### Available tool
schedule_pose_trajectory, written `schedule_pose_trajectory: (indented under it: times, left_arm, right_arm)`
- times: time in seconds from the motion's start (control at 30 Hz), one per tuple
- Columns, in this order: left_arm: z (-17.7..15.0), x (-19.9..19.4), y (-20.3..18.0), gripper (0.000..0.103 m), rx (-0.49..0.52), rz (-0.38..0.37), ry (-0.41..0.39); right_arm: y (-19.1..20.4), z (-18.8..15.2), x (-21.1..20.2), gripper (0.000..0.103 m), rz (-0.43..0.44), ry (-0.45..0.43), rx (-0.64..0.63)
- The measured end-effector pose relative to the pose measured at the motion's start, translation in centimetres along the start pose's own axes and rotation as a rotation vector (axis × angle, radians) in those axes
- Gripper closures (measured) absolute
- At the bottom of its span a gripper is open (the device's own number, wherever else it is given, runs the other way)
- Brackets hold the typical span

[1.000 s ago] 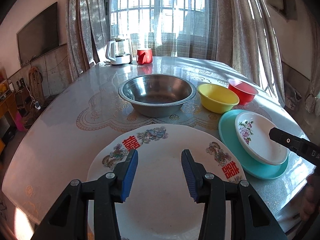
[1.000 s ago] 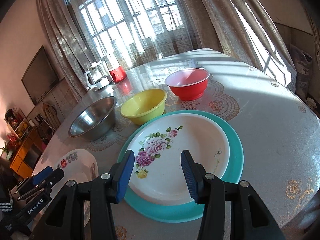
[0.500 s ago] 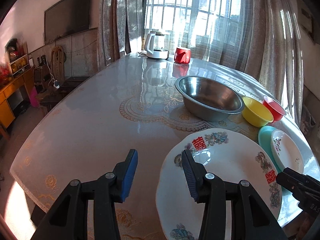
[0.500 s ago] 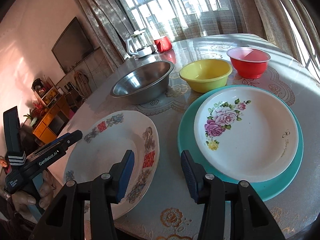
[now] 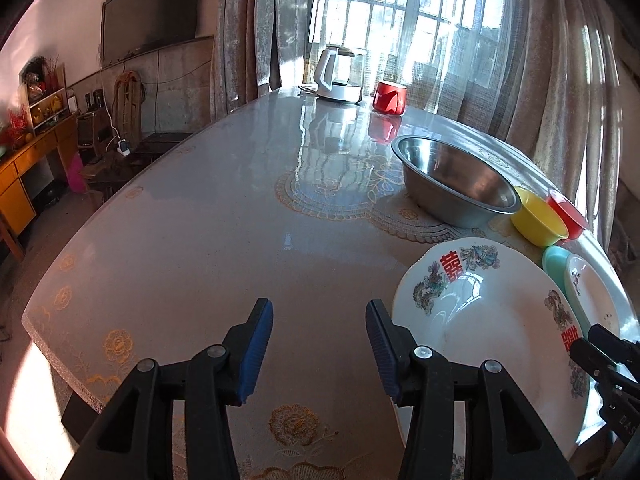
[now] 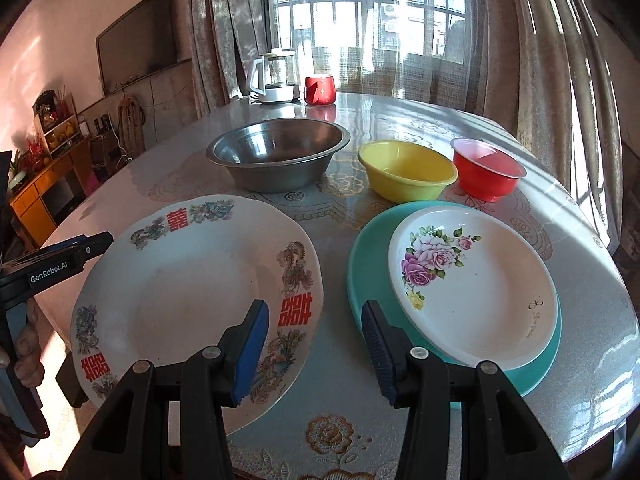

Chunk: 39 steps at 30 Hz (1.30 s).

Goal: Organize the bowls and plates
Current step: 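Grasp the large plate rim with the left tool and lift it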

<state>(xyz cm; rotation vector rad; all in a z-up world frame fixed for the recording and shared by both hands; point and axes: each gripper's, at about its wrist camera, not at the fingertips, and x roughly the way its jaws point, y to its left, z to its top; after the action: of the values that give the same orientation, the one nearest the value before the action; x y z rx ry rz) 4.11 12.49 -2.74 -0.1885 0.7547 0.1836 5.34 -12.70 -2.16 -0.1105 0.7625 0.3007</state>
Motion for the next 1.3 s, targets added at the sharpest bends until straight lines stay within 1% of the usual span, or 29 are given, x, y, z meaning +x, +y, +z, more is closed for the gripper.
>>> schedule_pose_trajectory:
  times: [0.5, 0.73, 0.83, 1.0, 1.1, 1.13, 1.23, 1.3]
  left_arm:
    - [0.0, -0.9, 0.5, 0.05, -0.018, -0.086, -0.026]
    - [-0.3, -0.8, 0.1, 0.049, 0.018, -0.17, -0.011]
    - [-0.5, -0.6, -0.5, 0.049, 0.053, -0.185, -0.001]
    - [-0.8, 0.3, -1.3, 0.05, 0.079, -0.236, 0.034]
    - [-0.8, 0.9, -1.8, 0.05, 0.085, -0.264, 0.053]
    - [-0.7, 1.1, -2.0, 0.051, 0.089, -0.268, 0.057]
    - [-0.8, 1.9, -2.3, 0.054, 0.097, -0.274, 0.075]
    - [-0.8, 1.9, -2.7, 0.062, 0.116, -0.293, 0.079]
  right_arm:
    - [0.0, -0.4, 0.7, 0.054, 0.033, 0.015, 0.008]
    - [0.3, -0.6, 1.1, 0.054, 0.051, 0.029, 0.008]
    - [0.3, -0.7, 1.3, 0.054, 0.065, 0.04, 0.017]
    - [0.0, -0.9, 2.0, 0.054, 0.142, 0.066, 0.057]
    - [-0.3, -1.1, 2.6, 0.053, 0.215, 0.084, 0.099]
    - [-0.3, -1.1, 2.6, 0.054, 0.225, 0.07, 0.105]
    - [-0.6, -1.0, 2.7, 0.053, 0.253, 0.064, 0.128]
    - [-0.5, -1.0, 2.9, 0.054, 0.265, 0.054, 0.133]
